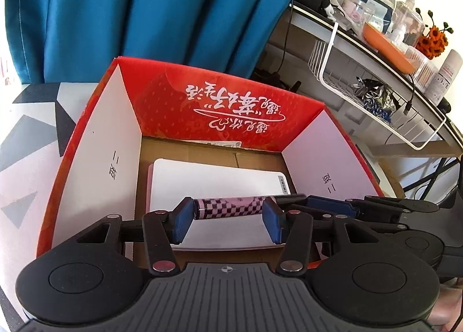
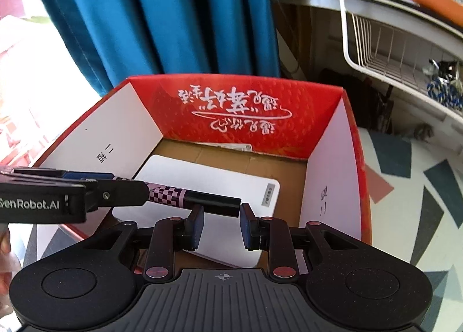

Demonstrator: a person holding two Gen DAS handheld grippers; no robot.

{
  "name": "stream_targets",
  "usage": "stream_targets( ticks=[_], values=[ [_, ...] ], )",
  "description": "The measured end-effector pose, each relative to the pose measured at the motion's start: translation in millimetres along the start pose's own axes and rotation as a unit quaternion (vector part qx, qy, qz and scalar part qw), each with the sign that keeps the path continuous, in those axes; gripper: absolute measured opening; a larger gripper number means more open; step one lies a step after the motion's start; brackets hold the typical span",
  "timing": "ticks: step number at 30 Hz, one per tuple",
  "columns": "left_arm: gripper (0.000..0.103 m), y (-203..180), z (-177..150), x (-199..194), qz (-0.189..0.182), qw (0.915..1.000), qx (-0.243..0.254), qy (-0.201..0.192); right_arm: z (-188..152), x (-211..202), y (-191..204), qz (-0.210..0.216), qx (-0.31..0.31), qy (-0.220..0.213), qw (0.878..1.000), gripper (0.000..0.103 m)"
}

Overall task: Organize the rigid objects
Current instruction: 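Carry the checkered lipstick into the red box and open the left gripper, then withdraw the left gripper from the box back to the remaining items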

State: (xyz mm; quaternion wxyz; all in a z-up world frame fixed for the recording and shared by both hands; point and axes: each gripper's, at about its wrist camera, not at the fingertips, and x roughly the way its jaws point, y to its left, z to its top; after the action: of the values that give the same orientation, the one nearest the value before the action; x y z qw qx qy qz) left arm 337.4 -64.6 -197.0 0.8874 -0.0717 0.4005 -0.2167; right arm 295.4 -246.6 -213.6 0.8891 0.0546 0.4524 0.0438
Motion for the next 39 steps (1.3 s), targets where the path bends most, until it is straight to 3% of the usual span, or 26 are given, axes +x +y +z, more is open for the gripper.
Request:
stream_targets(
  ticks=[2,4,6,8,10,11,13,14,17,29,39],
  values=[
    [0.07,-1.1,-2.4,-0.6,0.001,1.0,0.007,-0.004,-2.7,-1.9,-1.2,0.006,0.011,-0.006,1.0,0.029],
    [0.075,-3.3,-3.6,-1.6,0.004,0.9998,0.016,-0.007,-5.0,-4.3,-1.8,0.0,0.015,-0.013,1.0,0.031],
    [0.079,-5.3,-4.1,-4.9,0.0,0.9997,0.024,-0.01,-6.9,-7.6,-1.4,-0.014,0.014,-0.023,1.0,0.041],
    [0.09,-7.3,-4.4,-11.4,-0.008,0.9992,0.033,-0.019,-10.9,-13.2,0.5,-0.025,0.006,-0.043,0.999,0.049],
    [0.096,-10.6,-5.4,-19.0,-0.003,0.9981,0.05,-0.036,-14.1,-18.2,3.7,-0.027,-0.004,-0.055,0.998,0.053],
    [0.097,-12.3,-5.9,-22.5,-0.001,0.9975,0.058,-0.041,-15.8,-21.4,6.7,-0.027,-0.008,-0.063,0.998,0.06],
    [0.1,-14.4,-7.4,-29.5,0.007,0.9965,0.068,-0.048,-19.8,-31.0,13.3,-0.036,-0.015,-0.09,0.995,0.093],
    [0.103,-15.1,-8.0,-33.7,0.011,0.9961,0.071,-0.052,-22.5,-36.0,16.8,-0.052,-0.019,-0.107,0.993,0.102],
    [0.103,-14.0,-11.7,-45.2,0.016,0.9947,0.081,-0.061,-27.9,-45.8,20.2,-0.032,-0.03,-0.124,0.991,0.102],
    [0.103,-13.8,-52.9,-100.9,0.054,0.9855,0.104,-0.123,-72.6,-87.8,29.0,-0.028,0.001,-0.181,0.983,0.103],
    [0.103,-9.8,-98.5,-120.5,0.09,0.9813,0.07,-0.155,-129.3,-99.8,31.8,-0.034,0.015,-0.202,0.979,0.103]
  ],
)
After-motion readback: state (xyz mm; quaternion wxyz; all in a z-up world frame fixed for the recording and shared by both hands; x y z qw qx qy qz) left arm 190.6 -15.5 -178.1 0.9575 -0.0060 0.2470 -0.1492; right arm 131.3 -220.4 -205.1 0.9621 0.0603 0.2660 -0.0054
